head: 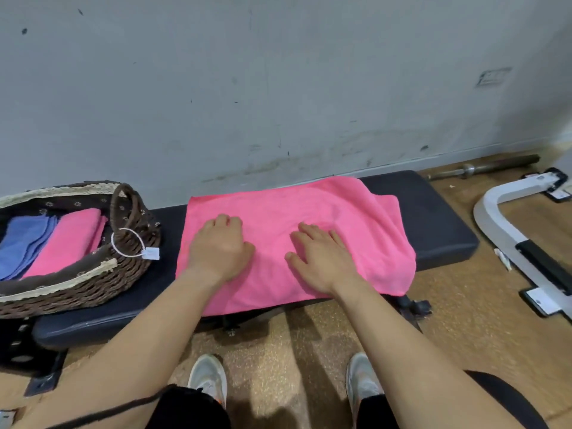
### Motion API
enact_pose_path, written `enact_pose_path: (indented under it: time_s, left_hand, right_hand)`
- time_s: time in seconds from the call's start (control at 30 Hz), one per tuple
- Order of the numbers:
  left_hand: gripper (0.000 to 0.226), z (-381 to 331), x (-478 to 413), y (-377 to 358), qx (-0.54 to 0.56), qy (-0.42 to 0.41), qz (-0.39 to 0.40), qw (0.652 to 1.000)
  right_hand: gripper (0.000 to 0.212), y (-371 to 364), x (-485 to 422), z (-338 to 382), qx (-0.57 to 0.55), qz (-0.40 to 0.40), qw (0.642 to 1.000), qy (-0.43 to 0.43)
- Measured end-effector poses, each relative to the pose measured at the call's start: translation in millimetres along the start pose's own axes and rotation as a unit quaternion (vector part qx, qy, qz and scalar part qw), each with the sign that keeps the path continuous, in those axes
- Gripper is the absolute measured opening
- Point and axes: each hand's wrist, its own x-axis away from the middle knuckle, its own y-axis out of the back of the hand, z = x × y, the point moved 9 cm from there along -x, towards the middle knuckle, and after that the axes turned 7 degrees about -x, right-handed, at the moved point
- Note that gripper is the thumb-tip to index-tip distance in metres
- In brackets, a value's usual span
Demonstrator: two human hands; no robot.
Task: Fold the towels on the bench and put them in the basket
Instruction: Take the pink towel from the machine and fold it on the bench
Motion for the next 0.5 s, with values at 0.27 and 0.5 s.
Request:
enact_pose_path:
  time_s: [0.27,0.5]
  left_hand:
    - [0.04,-184,-72,20,0.11,-0.173,-0.057,0.977]
    - [0.034,-303,-132,25,0.122,-0.317,-0.033,0.94]
  right_hand:
    - [0.046,117,25,-131,-0.084,-0.199,0.964,-0.155]
    - [0.022,107,31,-217,-0.112,-0.173,0.936,-0.287]
